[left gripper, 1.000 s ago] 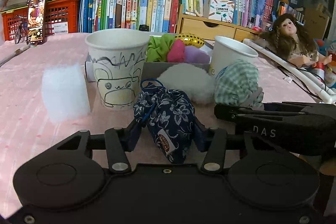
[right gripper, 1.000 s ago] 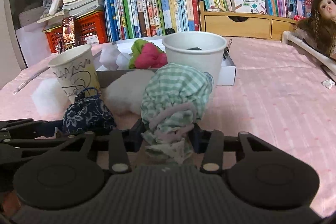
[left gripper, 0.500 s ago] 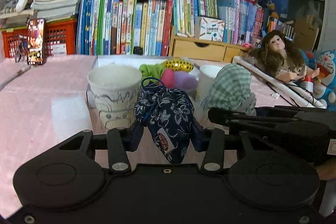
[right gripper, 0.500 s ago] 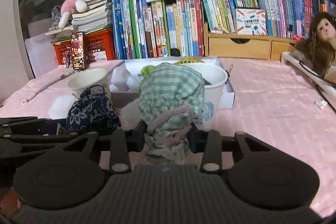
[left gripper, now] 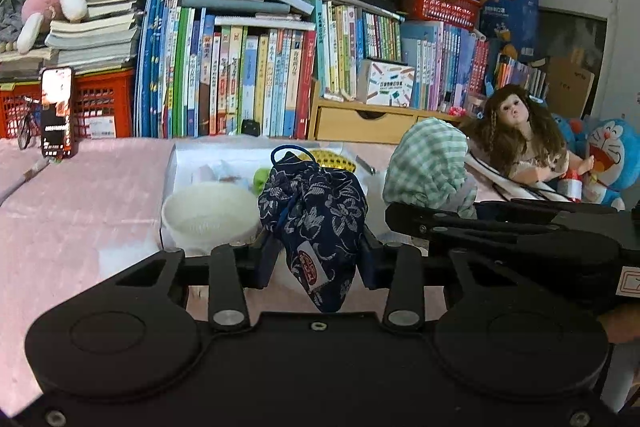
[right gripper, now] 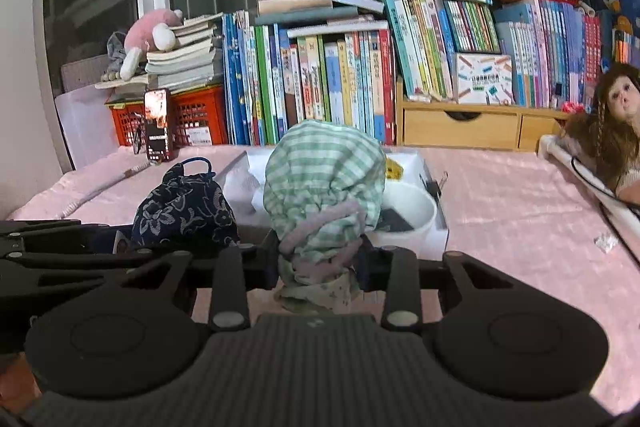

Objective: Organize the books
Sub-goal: 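Carry the pouch and checked cloth over the grey tray and lower them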

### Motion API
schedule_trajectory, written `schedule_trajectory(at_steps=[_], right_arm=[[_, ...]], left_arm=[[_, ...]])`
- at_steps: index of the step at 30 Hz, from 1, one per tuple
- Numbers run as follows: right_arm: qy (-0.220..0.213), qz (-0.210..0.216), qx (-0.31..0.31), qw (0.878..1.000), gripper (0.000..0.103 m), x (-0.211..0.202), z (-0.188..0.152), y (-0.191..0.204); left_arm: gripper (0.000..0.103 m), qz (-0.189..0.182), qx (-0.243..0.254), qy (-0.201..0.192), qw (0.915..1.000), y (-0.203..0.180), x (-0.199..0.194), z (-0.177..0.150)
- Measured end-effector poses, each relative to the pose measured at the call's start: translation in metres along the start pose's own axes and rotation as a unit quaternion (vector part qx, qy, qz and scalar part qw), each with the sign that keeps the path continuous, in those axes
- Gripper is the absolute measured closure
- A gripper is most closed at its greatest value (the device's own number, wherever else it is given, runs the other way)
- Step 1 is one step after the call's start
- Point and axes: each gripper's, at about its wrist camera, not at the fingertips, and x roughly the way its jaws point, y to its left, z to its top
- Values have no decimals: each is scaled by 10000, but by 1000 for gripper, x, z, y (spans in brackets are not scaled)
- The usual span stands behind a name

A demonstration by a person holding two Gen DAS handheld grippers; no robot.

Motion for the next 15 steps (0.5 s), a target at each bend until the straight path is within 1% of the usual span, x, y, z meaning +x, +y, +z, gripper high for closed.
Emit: schedule_trajectory(at_steps=[5,9,13,15], right_arm=[[-16,145,10,9999,64,8,22,-1],[-29,217,15,9998,64,19,45,-2],[32,298,-28,9995,64,39,69,-3],[109,422,7,9990,64,52,82,-6]], left_arm=[[66,-78,73,5,9999,6,6,28],[67,-72,152,32,9999,12,17,58],[67,24,248,100,9996,19,36,88],[67,44,203,173,9996,25,47,100]])
